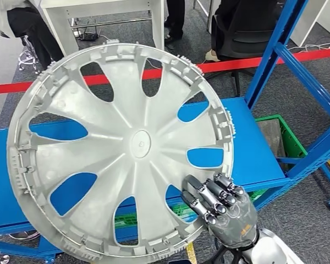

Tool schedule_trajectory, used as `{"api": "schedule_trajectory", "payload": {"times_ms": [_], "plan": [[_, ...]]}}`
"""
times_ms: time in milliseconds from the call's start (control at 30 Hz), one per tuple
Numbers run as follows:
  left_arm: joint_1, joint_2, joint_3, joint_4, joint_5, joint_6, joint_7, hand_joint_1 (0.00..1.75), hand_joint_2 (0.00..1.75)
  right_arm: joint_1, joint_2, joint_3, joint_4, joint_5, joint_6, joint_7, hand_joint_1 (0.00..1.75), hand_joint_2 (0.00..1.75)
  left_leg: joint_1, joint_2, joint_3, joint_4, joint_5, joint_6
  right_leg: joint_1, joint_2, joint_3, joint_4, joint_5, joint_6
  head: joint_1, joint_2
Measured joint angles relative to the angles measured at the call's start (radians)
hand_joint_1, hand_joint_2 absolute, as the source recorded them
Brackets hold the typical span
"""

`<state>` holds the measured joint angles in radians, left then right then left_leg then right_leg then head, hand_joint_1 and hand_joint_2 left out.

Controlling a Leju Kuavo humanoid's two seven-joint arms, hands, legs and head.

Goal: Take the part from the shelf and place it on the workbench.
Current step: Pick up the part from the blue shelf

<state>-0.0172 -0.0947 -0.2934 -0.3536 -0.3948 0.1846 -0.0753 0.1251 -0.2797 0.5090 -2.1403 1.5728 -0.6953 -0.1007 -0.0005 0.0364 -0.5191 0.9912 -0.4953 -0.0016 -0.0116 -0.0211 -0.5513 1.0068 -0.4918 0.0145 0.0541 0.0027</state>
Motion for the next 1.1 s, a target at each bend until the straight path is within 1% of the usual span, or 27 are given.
{"api": "schedule_trajectory", "payload": {"times_ms": [200,333,467,567,767,1100], "plan": [[-0.001,-0.002,0.012,0.0,-0.001,-0.008,-0.016,0.0,1.75,-0.037,0.046,-0.028,-0.078,0.005,0.002,-0.122,1.75,1.75,-0.001,0.0,0.0,0.001,0.001,0.001,0.0,0.001,0.0,0.0,0.001,0.001,0.0,0.0],[-0.002,-0.002,0.017,0.0,-0.003,-0.011,-0.026,0.0,1.75,-0.068,0.062,-0.039,-0.11,0.006,0.002,-0.146,1.75,1.75,-0.001,0.0,0.0,0.001,0.001,0.001,0.0,0.0,0.0,0.0,0.001,0.001,0.0,0.0],[-0.001,-0.002,0.018,0.0,-0.021,0.021,-0.068,0.0,1.75,-0.08,0.07,-0.048,-0.127,0.008,0.003,-0.169,1.75,1.75,-0.001,0.0,0.0,0.001,0.001,0.001,0.0,0.0,0.0,0.0,0.001,0.001,0.0,0.0],[0.001,-0.002,0.018,0.0,-0.023,0.026,-0.091,0.0,1.75,-0.071,0.077,-0.054,-0.131,0.009,0.004,-0.18,1.75,1.75,-0.001,0.0,-0.001,0.001,0.001,0.001,0.0,0.0,-0.001,0.0,0.001,0.001,0.0,0.0],[0.005,-0.002,0.018,0.0,-0.021,0.019,-0.101,0.0,1.75,-0.068,0.087,-0.064,-0.138,0.011,0.004,-0.19,1.75,1.75,-0.001,0.001,-0.001,0.001,0.001,0.001,0.0,0.001,-0.002,0.0,0.001,0.001,0.0,0.0],[0.006,-0.002,0.019,0.0,-0.001,-0.019,-0.106,0.0,1.75,-0.07,0.089,-0.066,-0.139,0.012,0.004,-0.17,1.75,1.75,-0.001,0.001,-0.002,0.001,0.001,0.001,0.0,0.001,-0.002,0.0,0.001,0.001,0.0,0.0]]}}
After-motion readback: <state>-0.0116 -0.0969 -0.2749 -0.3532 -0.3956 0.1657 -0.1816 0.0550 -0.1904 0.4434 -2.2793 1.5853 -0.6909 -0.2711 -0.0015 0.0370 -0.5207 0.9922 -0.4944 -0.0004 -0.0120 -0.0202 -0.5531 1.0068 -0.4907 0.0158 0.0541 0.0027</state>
